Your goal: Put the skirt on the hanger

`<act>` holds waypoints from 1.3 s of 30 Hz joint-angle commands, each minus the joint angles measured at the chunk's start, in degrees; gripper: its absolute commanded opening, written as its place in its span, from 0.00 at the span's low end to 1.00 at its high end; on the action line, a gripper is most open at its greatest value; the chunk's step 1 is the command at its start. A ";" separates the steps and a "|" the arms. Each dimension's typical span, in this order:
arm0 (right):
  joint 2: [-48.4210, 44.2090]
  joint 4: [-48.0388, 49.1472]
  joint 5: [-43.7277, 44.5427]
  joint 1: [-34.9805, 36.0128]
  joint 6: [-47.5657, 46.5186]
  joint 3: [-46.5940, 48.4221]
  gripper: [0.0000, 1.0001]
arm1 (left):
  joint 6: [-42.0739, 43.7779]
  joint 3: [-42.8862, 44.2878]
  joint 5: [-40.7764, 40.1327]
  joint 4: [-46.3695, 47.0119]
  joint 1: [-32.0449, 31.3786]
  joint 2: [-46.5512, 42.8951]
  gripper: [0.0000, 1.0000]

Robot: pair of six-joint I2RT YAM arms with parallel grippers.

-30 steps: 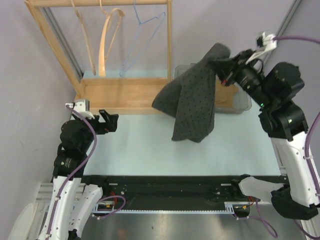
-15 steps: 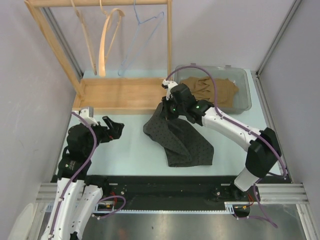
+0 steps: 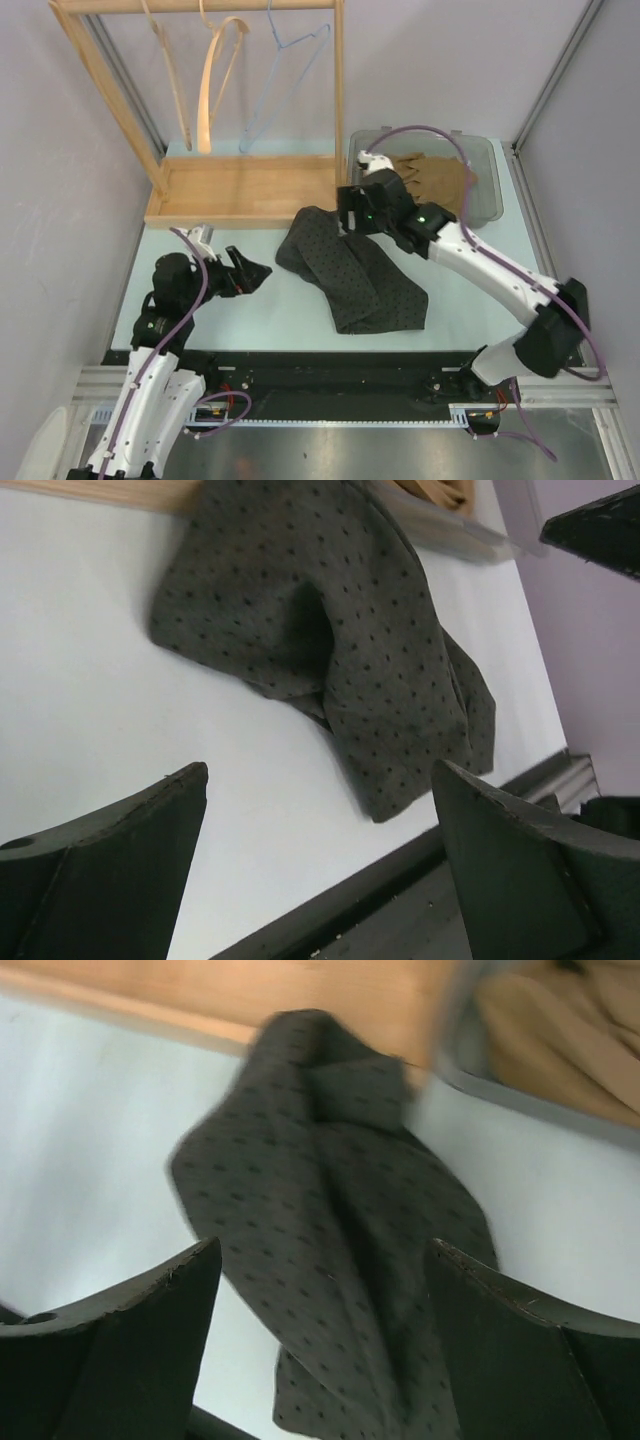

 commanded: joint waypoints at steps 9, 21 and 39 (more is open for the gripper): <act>-31.25 -20.47 14.68 -4.52 22.83 -29.05 0.79 | -3.67 -1.21 -0.41 15.96 -22.46 7.66 0.96; -39.52 -23.56 7.49 -7.69 30.58 -38.21 0.77 | -7.70 17.24 -20.13 13.67 -46.39 40.38 0.86; -45.06 -18.02 -2.29 -8.83 33.57 -49.29 0.73 | -6.83 36.24 -16.61 1.46 -52.46 65.89 0.82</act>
